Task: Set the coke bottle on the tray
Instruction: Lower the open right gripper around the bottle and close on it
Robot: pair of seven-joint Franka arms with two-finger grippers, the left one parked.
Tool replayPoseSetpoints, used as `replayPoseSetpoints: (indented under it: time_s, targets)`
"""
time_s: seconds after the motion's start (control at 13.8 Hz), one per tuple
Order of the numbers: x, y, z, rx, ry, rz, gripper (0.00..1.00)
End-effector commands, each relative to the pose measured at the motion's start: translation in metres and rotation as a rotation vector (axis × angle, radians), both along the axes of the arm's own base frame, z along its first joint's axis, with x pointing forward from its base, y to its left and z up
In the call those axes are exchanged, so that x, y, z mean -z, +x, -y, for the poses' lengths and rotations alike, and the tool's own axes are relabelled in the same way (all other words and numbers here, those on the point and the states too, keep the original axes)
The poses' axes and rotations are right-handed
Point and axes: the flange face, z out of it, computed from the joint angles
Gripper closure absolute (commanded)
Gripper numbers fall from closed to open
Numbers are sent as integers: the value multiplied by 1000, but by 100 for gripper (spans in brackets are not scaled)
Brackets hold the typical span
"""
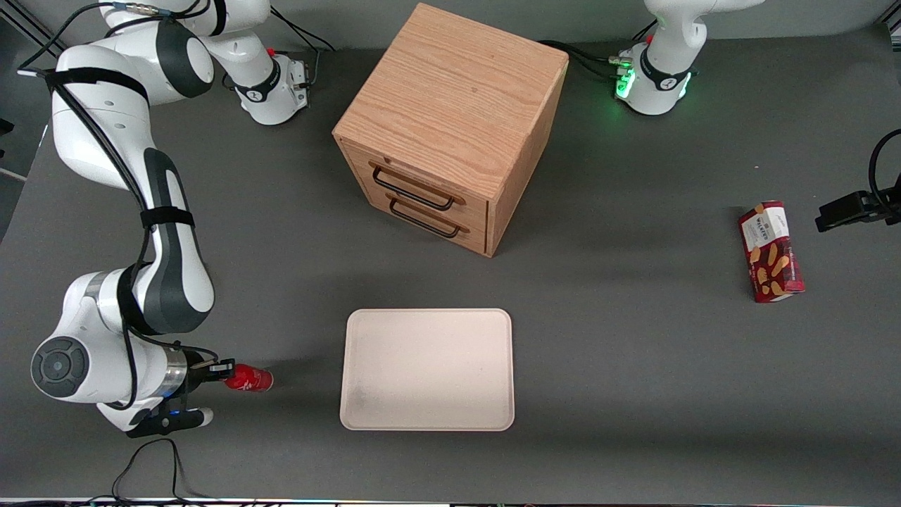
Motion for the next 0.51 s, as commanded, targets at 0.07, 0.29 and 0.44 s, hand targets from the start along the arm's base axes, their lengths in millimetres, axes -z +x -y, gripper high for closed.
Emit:
replayPoseSetpoints:
  time_s: [0.07, 0.29, 0.44]
  targets:
    - [-5, -2, -2, 2, -16, -14, 100]
    - [-34, -13, -6, 5, -19, -49, 100]
    - [-66, -23, -4, 6, -22, -73, 100]
